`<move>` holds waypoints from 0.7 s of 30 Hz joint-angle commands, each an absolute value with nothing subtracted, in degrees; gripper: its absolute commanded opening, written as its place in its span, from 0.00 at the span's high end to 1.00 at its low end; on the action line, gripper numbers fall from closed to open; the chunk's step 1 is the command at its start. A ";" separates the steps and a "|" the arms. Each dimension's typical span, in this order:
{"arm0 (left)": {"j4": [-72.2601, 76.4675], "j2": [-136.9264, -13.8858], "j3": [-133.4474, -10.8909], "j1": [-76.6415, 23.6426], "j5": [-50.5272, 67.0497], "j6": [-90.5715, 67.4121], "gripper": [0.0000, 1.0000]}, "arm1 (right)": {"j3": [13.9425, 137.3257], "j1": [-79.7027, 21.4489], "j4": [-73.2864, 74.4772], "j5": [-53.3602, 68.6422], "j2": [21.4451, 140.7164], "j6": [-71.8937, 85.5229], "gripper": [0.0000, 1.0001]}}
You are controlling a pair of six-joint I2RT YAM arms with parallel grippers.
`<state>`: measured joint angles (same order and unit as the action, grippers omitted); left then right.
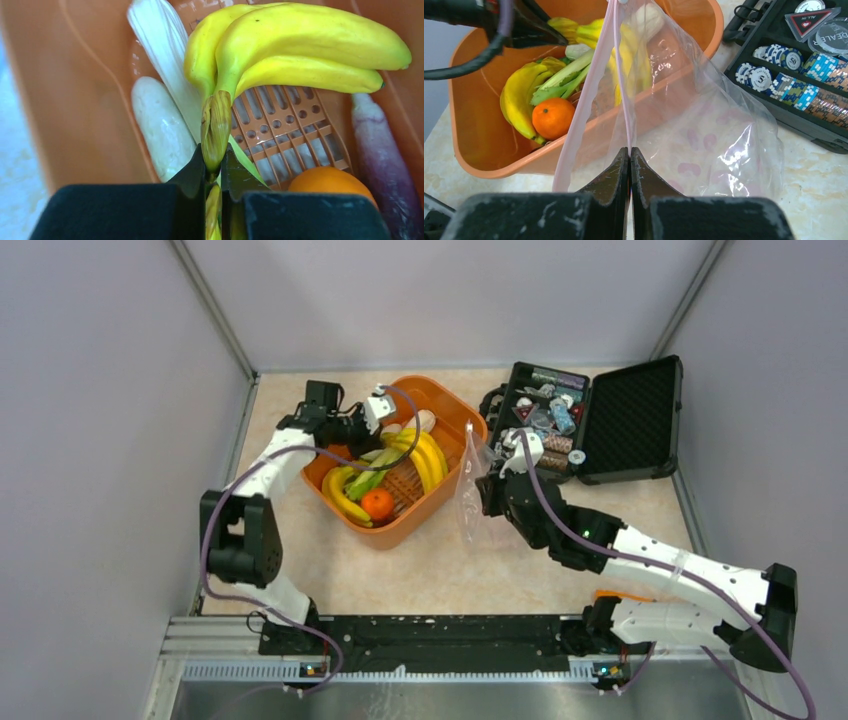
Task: Place the food in the zip-top bag and seal the zipper
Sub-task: Pick up the fake fruit from the bin, then place the fake fruit in the zipper food storage bag.
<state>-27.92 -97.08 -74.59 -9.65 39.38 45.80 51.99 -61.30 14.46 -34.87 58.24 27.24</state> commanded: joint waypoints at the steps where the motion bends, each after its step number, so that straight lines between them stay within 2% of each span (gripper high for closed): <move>1: -18.13 -84.18 -69.70 -10.28 41.33 37.47 1.00 | 52.03 -60.85 12.06 -35.57 59.06 27.95 1.00; 14: -19.78 -62.98 -66.49 -11.49 24.33 19.83 1.00 | 53.20 -60.73 10.62 -44.90 61.43 31.36 1.00; 21: -20.69 -50.66 -63.70 -12.10 28.26 15.33 1.00 | 55.46 -60.62 7.57 -48.97 65.32 31.51 1.00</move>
<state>-22.85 -56.05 -63.83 -11.46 26.94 20.53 51.79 -61.21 11.46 -45.04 63.40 31.11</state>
